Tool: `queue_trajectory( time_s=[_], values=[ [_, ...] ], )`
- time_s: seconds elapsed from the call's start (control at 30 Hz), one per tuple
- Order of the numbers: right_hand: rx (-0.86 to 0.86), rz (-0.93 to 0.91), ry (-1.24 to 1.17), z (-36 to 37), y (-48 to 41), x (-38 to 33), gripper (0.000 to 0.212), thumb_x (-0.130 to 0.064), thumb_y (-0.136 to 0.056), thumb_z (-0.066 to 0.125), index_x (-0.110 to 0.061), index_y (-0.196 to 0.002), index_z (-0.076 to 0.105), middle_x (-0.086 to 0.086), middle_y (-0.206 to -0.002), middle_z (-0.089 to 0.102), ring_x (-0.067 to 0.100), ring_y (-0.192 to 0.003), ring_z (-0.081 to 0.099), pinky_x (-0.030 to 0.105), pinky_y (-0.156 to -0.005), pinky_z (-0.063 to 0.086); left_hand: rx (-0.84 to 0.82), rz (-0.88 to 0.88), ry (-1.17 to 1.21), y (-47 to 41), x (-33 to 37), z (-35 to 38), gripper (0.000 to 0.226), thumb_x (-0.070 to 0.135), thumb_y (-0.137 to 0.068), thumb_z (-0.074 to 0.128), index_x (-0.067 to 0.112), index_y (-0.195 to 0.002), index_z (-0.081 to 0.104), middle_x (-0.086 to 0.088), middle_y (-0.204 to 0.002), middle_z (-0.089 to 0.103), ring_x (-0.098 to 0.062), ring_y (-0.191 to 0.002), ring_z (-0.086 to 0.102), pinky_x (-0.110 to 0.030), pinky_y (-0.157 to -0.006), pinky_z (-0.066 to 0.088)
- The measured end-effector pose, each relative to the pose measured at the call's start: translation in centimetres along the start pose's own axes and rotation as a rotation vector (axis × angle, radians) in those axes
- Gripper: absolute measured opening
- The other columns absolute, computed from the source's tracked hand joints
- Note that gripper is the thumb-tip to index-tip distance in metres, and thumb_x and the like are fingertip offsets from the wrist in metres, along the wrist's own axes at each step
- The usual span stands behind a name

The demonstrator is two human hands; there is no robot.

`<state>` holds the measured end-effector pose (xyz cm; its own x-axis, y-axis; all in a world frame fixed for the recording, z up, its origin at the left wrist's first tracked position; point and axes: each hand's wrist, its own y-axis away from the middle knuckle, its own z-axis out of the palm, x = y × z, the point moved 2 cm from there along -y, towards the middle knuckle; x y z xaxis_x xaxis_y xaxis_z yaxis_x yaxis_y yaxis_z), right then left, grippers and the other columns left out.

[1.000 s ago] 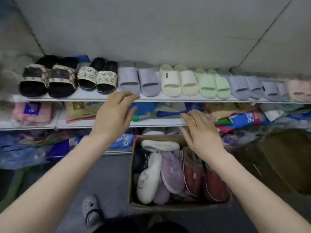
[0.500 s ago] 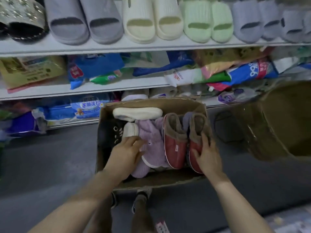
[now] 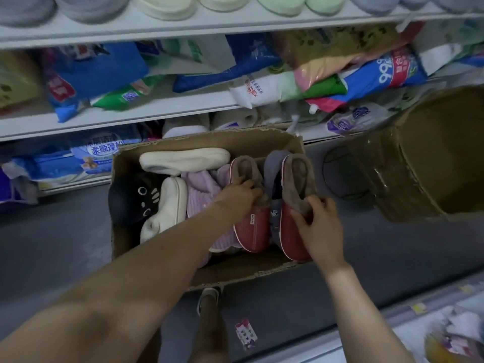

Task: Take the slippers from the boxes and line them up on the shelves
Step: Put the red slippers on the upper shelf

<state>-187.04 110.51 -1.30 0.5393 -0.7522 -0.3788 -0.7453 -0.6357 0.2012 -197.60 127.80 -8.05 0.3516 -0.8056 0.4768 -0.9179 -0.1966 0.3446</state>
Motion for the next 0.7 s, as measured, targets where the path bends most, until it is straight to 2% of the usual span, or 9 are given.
queue_trajectory(
  time_s=[0.1, 0.2, 0.27, 0.33, 0.43, 0.5, 0.53, 0.6, 0.7],
  values=[
    [0.078, -0.093, -0.085, -0.4, 0.0, -1.2, 0.027, -0.027, -0.088, 0.069, -0.014, -0.11, 0.059, 0.008, -0.115, 0.05, 0.026, -0.093, 0.058, 0.025, -0.072, 0.04, 0.152, 0.067, 0.145, 3.3, -0.6, -2.4, 0.029, 0.024, -0.088, 0.062, 0.006, -0.111, 0.064, -0.017, -0.099, 0.064, -0.034, -0.096, 0.057, -0.041, -0.085, 0.048],
    [0.1, -0.15, -0.055, 0.4, -1.1, -3.8, 0.025, -0.028, -0.086, 0.071, -0.015, -0.104, 0.059, 0.008, -0.111, 0.053, 0.025, -0.089, 0.059, 0.023, -0.069, 0.038, 0.287, 0.031, 0.107, 7.4, -2.9, -4.2, 0.035, 0.027, -0.077, 0.073, 0.007, -0.105, 0.065, -0.014, -0.087, 0.064, -0.034, -0.089, 0.056, -0.037, -0.081, 0.047],
    [0.055, -0.206, -0.045, 1.7, -1.8, -5.6, 0.026, -0.029, -0.085, 0.072, -0.016, -0.104, 0.059, 0.007, -0.113, 0.053, 0.024, -0.092, 0.058, 0.023, -0.068, 0.038, 0.291, -0.02, 0.069, 9.4, -4.5, -4.4, 0.039, 0.027, -0.073, 0.078, 0.009, -0.105, 0.066, -0.011, -0.086, 0.063, -0.033, -0.089, 0.056, -0.031, -0.083, 0.041],
    [-0.052, -0.266, -0.028, 3.8, -2.3, -6.7, 0.028, -0.029, -0.085, 0.07, -0.017, -0.107, 0.058, 0.007, -0.116, 0.053, 0.025, -0.097, 0.058, 0.027, -0.07, 0.045, 0.273, -0.071, 0.072, 10.7, -6.0, -3.7, 0.039, 0.035, -0.074, 0.075, 0.01, -0.103, 0.067, -0.011, -0.088, 0.062, -0.033, -0.088, 0.057, -0.028, -0.081, 0.039],
    [-0.246, -0.281, -0.023, 6.7, -2.6, -7.1, 0.036, -0.03, -0.089, 0.065, -0.017, -0.121, 0.058, 0.008, -0.128, 0.052, 0.028, -0.11, 0.057, 0.034, -0.082, 0.05, 0.307, -0.169, 0.15, 11.3, -7.1, -1.9, 0.044, 0.049, -0.076, 0.058, 0.012, -0.097, 0.065, -0.013, -0.098, 0.055, -0.031, -0.088, 0.054, -0.04, -0.076, 0.05],
    [-0.278, -0.268, 0.047, 7.5, -2.5, -7.0, 0.046, -0.03, -0.089, 0.063, -0.018, -0.132, 0.052, 0.007, -0.14, 0.045, 0.03, -0.123, 0.048, 0.039, -0.096, 0.046, 0.392, -0.322, 0.228, 11.5, -6.7, -1.3, 0.051, 0.045, -0.075, 0.066, 0.008, -0.11, 0.061, -0.018, -0.115, 0.051, -0.034, -0.1, 0.052, -0.044, -0.085, 0.05],
    [-0.24, -0.254, 0.109, 7.5, -2.5, -6.7, 0.052, -0.032, -0.088, 0.064, -0.02, -0.136, 0.048, 0.008, -0.144, 0.04, 0.031, -0.126, 0.043, 0.041, -0.1, 0.044, 0.423, -0.431, 0.286, 11.6, -6.2, -1.1, 0.059, 0.04, -0.075, 0.072, 0.007, -0.122, 0.056, -0.019, -0.123, 0.047, -0.034, -0.108, 0.05, -0.042, -0.09, 0.047],
    [-0.16, -0.161, 0.208, 7.0, -2.3, -6.1, 0.068, -0.042, -0.084, 0.067, -0.023, -0.143, 0.039, 0.012, -0.148, 0.033, 0.036, -0.126, 0.04, 0.047, -0.1, 0.042, 0.459, -0.642, 0.437, 11.8, -5.0, -0.3, 0.075, 0.035, -0.077, 0.076, 0.008, -0.137, 0.041, -0.02, -0.129, 0.045, -0.032, -0.111, 0.049, -0.037, -0.087, 0.044],
    [-0.232, 0.037, 0.186, 7.0, -2.1, -4.8, 0.086, -0.059, -0.082, 0.062, -0.026, -0.151, 0.021, 0.017, -0.144, 0.035, 0.039, -0.123, 0.043, 0.047, -0.095, 0.045, 0.376, -0.812, 0.779, 11.7, -3.7, 1.8, 0.064, 0.043, -0.086, 0.065, 0.011, -0.135, 0.038, -0.014, -0.118, 0.059, -0.03, -0.106, 0.059, -0.039, -0.086, 0.049]
  ],
)
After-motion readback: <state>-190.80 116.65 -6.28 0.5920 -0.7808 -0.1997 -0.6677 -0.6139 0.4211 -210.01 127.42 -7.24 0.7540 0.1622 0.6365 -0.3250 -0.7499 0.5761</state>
